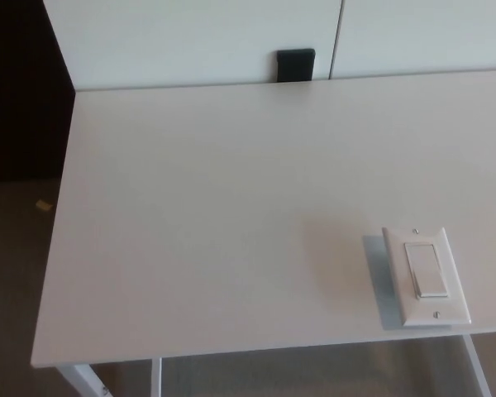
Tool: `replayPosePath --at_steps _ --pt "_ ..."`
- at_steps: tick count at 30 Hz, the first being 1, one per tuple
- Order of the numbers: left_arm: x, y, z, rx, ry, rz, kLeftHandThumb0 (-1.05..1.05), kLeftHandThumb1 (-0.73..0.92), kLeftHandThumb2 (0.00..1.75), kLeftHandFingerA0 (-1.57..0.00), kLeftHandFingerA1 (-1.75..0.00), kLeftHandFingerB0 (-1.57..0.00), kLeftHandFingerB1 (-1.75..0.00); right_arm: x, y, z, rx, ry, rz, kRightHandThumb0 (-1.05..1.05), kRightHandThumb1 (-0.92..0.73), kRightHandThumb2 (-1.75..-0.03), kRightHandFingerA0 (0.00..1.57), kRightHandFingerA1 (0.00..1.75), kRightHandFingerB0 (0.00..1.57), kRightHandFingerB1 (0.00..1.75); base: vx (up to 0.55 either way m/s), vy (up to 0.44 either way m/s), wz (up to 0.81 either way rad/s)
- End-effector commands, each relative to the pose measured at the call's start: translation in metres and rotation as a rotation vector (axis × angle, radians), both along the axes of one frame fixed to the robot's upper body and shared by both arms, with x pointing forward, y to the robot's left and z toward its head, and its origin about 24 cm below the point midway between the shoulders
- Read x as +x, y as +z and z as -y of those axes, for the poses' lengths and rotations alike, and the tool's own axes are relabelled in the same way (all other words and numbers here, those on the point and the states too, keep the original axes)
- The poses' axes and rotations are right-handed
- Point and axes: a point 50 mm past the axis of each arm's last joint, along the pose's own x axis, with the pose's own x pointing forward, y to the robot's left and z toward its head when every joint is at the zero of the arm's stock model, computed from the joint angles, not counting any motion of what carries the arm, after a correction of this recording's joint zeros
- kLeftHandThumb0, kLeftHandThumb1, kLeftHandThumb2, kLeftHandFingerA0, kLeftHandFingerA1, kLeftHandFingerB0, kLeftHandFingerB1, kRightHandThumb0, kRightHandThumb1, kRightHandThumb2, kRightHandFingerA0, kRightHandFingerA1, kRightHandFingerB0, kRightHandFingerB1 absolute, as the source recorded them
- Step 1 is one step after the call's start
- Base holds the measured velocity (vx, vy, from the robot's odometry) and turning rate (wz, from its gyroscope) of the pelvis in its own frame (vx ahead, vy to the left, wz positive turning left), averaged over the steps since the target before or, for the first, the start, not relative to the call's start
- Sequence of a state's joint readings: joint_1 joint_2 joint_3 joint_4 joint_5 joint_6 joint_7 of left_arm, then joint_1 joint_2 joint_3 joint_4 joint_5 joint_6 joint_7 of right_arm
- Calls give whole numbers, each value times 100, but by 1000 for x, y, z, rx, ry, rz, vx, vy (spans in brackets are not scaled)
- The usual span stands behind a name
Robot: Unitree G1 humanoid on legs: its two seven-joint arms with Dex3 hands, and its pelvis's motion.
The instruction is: The robot walk towards a table in front and then clicks the light switch button using the right hand's index finger
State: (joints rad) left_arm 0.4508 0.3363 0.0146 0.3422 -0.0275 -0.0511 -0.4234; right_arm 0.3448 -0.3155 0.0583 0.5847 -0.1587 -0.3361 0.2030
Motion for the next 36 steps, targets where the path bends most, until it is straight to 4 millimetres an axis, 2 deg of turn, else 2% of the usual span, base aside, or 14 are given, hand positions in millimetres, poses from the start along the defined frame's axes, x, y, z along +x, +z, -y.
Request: replayPosePath --at_steps 1,9,10,12,13,20,21,23,24,25,27,28,29,36 --pt "-3 -1 -3 -1 8 -20 -28 59 58 -42 -40 -36 -35 -2 1 5 -29 -5 -13 -61 -54 -57 73 56 54 47 -36 -96 7" --pt "-5 1 -3 -6 13 -27 -28 59 58 -44 -40 -36 -35 -3 0 4 -27 2 -22 -60 -54 -57 72 57 54 48 -54 -284 9" --pt "-5 1 -3 -12 14 -25 -29 58 58 -44 -40 -37 -35 -3 -1 4 -29 4 -22 -59 -43 -87 72 70 44 56 -31 -683 -2" --pt "-7 3 1 -23 11 -16 -30 59 58 -44 -41 -37 -35 -2 0 3 -27 6 -22 -59 -43 -87 73 71 45 57 -43 -635 4" --pt "-7 4 3 -33 10 -13 -29 59 58 -44 -41 -37 -36 -1 0 3 -26 6 -19 -58 -55 -56 72 57 56 49 98 -153 1" --pt "-4 9 6 -36 -10 -4 -30 58 57 -44 -40 -38 -35 -1 -1 1 -18 -2 -14 -62 -53 -57 75 58 56 48 76 -32 0" --pt "-4 9 6 -34 -5 -4 -30 58 58 -45 -41 -38 -35 -1 -1 1 -18 -3 -14 -60 -43 -88 74 71 45 57 51 96 -11" --pt "-4 10 6 -35 -4 1 -29 59 57 -45 -41 -39 -36 -1 -1 1 -17 -3 -13 -60 -43 -87 74 71 45 57 51 166 -2" --pt "0 11 4 -30 -7 5 -29 59 58 -44 -41 -38 -35 0 -2 0 -17 -7 -11 -61 -54 -57 74 58 55 48 68 214 -7" --pt "1 11 4 -25 -11 5 -30 60 58 -44 -41 -38 -35 0 -2 0 -16 -7 -10 -60 -43 -87 73 71 45 57 31 349 54" --pt "4 12 3 -27 -4 10 -29 59 58 -44 -41 -38 -36 2 -2 -1 -19 -11 -4 -60 -43 -87 74 71 45 57 34 335 -6" --pt "5 12 2 -20 -2 10 -29 59 58 -44 -41 -38 -36 2 -3 0 -16 -14 -6 -62 -53 -57 75 58 56 48 -2 188 19" --pt "6 12 1 -18 -3 11 -29 59 58 -44 -40 -38 -35 2 -3 -1 -14 -14 -7 -61 -43 -88 74 71 44 56 27 109 2" --pt "8 14 -1 2 -5 19 -30 59 58 -45 -40 -38 -35 3 -3 -2 -19 -4 -10 -61 -43 -88 74 70 44 56 15 -22 4"
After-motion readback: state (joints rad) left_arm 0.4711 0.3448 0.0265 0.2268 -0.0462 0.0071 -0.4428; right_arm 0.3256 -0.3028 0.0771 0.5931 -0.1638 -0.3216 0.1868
